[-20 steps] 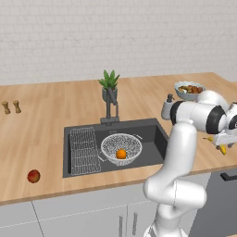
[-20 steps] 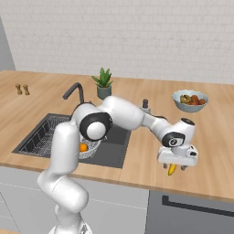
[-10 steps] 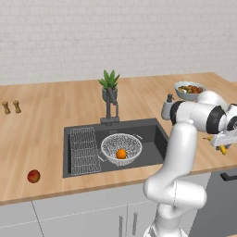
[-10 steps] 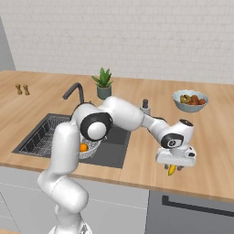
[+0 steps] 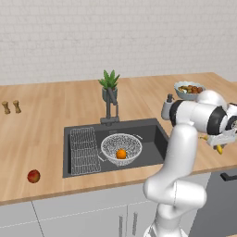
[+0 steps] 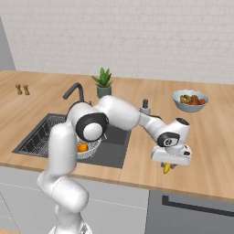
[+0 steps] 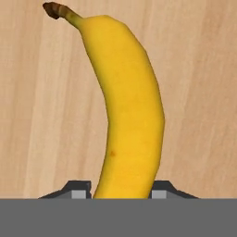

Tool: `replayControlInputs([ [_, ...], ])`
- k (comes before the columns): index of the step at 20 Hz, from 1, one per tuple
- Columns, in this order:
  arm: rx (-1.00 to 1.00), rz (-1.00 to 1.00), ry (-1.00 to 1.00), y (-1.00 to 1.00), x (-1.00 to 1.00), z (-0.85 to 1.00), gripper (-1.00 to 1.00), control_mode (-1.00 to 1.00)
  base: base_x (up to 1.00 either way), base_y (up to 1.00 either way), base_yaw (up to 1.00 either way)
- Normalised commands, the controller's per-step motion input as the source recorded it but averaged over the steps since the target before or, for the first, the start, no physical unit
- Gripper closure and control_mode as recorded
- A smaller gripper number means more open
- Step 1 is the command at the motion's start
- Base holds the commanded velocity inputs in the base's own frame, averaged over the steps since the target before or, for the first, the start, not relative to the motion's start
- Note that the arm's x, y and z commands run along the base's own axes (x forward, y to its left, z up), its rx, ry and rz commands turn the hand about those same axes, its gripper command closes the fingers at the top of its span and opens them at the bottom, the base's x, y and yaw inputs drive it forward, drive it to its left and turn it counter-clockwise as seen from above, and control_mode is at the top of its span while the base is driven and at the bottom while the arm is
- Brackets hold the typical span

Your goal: Put the colander in the sink, put the orange, apple, banana in the colander, and turn on the sink faucet and pour water over the colander.

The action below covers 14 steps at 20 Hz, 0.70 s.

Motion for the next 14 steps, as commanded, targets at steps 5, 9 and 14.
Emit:
replayControlInputs([
  [5,0.0,0.02,0.01,0.84,0.0,0.15,1.0,-1.0,0.0,0.0,0.0],
  [9,0.0,0.05,0.0,1.0,0.0,0.01,1.0,-1.0,0.0,0.0,0.0],
  [14,0.0,0.04,0.0,0.94,0.03,0.23,1.0,-1.0,0.0,0.0,0.0],
])
